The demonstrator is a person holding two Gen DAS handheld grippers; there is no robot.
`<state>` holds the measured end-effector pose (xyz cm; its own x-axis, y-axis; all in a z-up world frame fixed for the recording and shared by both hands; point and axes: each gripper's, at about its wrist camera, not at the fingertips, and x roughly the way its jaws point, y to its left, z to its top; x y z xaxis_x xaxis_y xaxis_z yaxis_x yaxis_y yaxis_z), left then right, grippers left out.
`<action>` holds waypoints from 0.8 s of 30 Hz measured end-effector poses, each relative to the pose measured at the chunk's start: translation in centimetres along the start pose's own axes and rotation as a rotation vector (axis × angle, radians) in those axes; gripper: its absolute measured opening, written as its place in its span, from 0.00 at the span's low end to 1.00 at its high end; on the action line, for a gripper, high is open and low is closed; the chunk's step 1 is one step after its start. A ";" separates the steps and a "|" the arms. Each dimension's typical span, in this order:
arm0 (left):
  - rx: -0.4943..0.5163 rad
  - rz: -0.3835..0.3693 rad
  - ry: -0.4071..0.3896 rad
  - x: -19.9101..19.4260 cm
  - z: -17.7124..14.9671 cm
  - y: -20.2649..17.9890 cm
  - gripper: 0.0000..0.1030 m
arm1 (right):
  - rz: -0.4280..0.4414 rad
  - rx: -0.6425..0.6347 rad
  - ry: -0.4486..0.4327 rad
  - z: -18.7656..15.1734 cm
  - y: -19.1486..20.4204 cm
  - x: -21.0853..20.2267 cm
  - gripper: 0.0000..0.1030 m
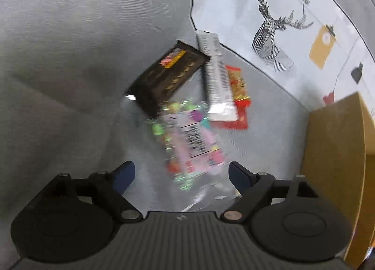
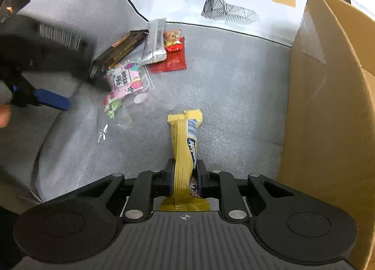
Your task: Organize snacks
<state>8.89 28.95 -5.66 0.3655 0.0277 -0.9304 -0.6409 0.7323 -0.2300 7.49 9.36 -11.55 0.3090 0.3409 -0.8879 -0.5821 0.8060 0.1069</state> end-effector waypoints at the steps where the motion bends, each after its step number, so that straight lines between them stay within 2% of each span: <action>1: -0.020 0.012 0.005 0.4 0.1 -0.6 0.95 | -0.007 -0.003 0.014 -0.1 0.1 0.3 0.19; 4: -0.028 0.085 0.013 1.8 0.4 -2.6 0.98 | -0.011 -0.010 0.016 -0.1 0.4 0.2 0.19; 7: 0.047 0.199 0.030 3.6 0.8 -4.7 0.99 | 0.001 0.007 0.019 -0.1 0.1 0.2 0.20; 11: 0.065 0.254 0.093 5.3 0.6 -4.8 1.00 | 0.009 0.013 0.023 -0.2 -0.3 0.0 0.20; 19: 0.151 0.248 0.082 6.0 0.7 -5.7 1.00 | 0.008 0.010 0.030 0.2 -0.2 0.3 0.20; 22: 0.214 0.237 0.063 5.5 0.6 -5.9 0.93 | 0.001 0.008 0.024 0.3 0.2 0.3 0.20; 23: 0.223 0.232 0.052 5.2 0.5 -5.8 0.89 | 0.000 0.008 0.022 0.2 0.1 0.2 0.20; 24: 0.227 0.228 0.037 4.7 0.5 -5.5 0.80 | -0.001 0.010 0.020 0.2 0.1 0.1 0.19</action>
<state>14.46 25.41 -8.65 0.2025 0.1867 -0.9613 -0.5354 0.8431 0.0510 7.62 9.54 -11.56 0.2945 0.3307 -0.8966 -0.5744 0.8111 0.1105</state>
